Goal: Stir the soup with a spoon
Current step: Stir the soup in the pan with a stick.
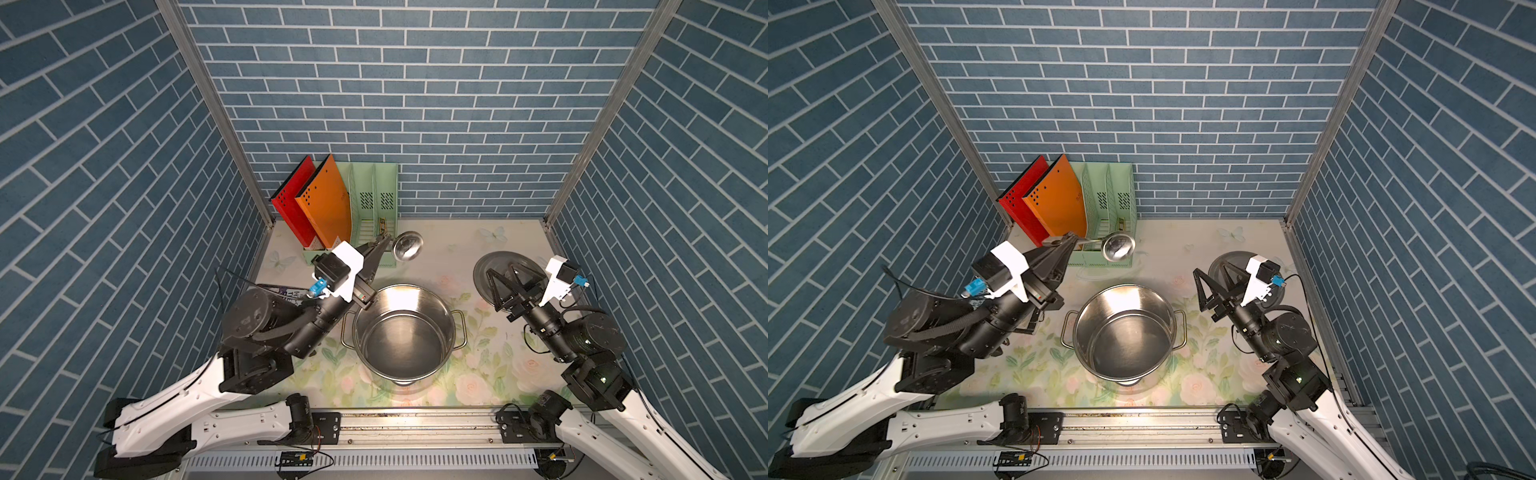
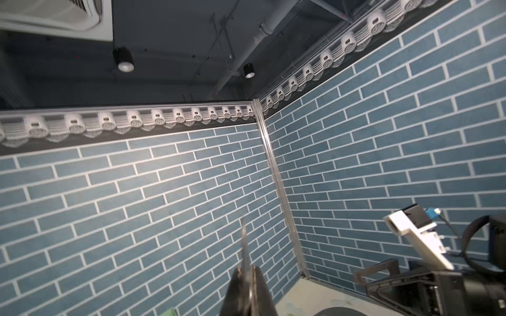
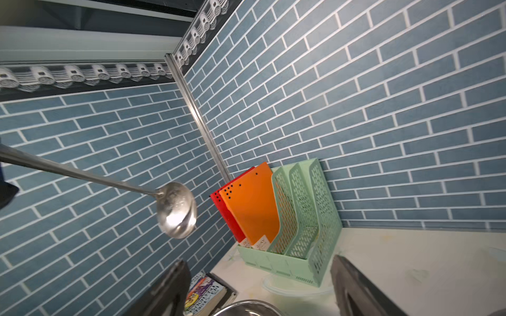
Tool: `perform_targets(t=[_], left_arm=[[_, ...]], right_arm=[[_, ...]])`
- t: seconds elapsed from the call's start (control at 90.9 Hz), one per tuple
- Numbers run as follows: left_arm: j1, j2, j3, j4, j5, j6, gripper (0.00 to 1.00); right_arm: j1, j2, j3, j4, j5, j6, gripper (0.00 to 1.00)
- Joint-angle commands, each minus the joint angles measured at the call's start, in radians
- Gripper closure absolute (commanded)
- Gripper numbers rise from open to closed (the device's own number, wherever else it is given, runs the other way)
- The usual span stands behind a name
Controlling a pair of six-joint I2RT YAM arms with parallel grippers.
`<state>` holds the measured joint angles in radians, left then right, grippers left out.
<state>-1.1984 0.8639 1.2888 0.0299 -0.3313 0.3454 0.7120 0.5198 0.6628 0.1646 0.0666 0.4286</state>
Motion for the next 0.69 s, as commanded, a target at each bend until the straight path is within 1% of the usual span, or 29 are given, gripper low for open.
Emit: perform_targets(t=[0.0, 0.077, 0.176, 0.264, 0.385, 0.44, 0.561, 0.682], left_arm=[[-0.005, -0.012, -0.009, -0.354, -0.05, -0.314, 1.0], [-0.005, -0.049, -0.067, -0.403, -0.044, -0.374, 1.0], [-0.005, -0.08, -0.179, -0.381, -0.046, -0.396, 1.0], [-0.005, -0.071, -0.253, -0.335, -0.096, -0.369, 1.0], [0.005, -0.049, -0.33, -0.244, -0.163, -0.308, 1.0], [0.022, -0.034, -0.348, -0.236, -0.15, -0.299, 1.0], [0.062, -0.002, -0.387, -0.255, -0.084, -0.305, 1.0], [0.103, 0.025, -0.416, -0.279, -0.09, -0.307, 1.0]], right_arm=[[0.003, -0.025, -0.031, -0.054, 0.112, -0.126, 0.15], [0.004, -0.041, -0.052, -0.039, 0.131, -0.14, 0.16], [0.003, -0.049, -0.071, -0.019, 0.157, -0.148, 0.16], [0.003, -0.032, -0.071, -0.014, 0.163, -0.151, 0.16], [0.001, -0.009, -0.072, 0.007, 0.131, -0.151, 0.16], [0.003, -0.001, -0.071, 0.011, 0.116, -0.151, 0.15], [0.002, 0.006, -0.07, 0.018, 0.104, -0.155, 0.15], [0.003, 0.015, -0.069, 0.026, 0.099, -0.161, 0.15]])
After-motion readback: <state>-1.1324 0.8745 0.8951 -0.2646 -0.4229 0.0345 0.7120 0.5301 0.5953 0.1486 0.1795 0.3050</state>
